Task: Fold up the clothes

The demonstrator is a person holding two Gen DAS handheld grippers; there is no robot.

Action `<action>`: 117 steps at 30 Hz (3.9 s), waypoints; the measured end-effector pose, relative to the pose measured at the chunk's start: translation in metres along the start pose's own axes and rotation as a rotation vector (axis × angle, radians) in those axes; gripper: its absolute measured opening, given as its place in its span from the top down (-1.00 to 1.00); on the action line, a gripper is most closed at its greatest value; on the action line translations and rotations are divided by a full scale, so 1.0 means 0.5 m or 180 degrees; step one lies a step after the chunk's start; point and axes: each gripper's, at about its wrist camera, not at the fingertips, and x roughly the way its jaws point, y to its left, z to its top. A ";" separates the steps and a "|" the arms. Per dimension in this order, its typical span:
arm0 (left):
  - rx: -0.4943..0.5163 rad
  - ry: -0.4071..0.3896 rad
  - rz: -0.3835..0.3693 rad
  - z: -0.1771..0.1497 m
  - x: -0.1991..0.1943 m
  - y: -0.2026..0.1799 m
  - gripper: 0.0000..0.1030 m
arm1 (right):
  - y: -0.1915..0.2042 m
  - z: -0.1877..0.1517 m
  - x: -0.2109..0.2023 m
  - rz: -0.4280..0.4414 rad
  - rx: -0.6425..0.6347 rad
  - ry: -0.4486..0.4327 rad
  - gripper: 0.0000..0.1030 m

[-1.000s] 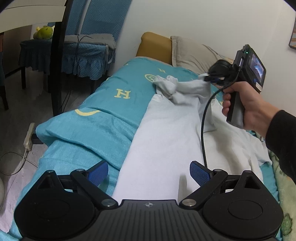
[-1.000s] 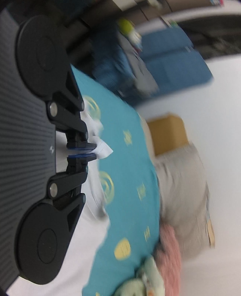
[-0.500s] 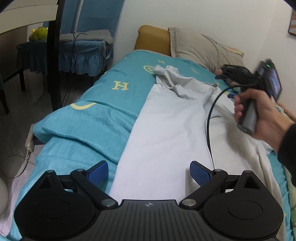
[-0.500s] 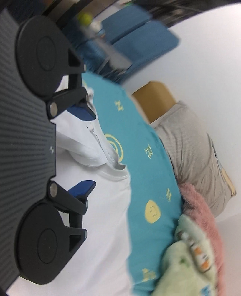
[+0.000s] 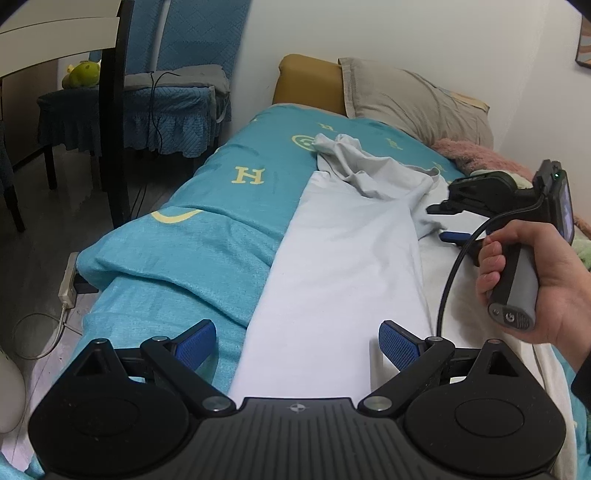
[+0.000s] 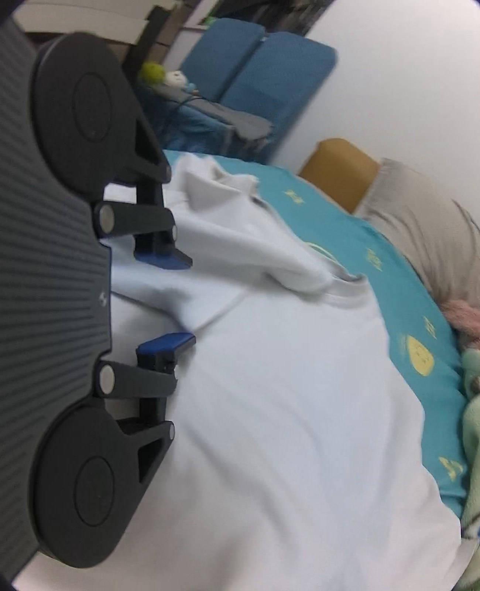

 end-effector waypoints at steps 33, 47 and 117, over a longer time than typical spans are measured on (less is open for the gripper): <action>0.0571 -0.0002 -0.0276 -0.013 -0.088 -0.036 -0.84 | 0.018 -0.127 -0.479 -0.0235 -0.0918 0.0097 -0.25; 0.1024 0.0928 -0.0812 -0.167 -0.203 -0.078 -0.30 | -0.047 -0.231 -0.645 -0.0182 -0.0900 -0.0091 -0.28; 0.0216 0.0281 -0.0487 -0.124 -0.178 -0.072 -0.90 | -0.472 0.076 -0.219 0.0481 0.2326 -0.0835 -0.17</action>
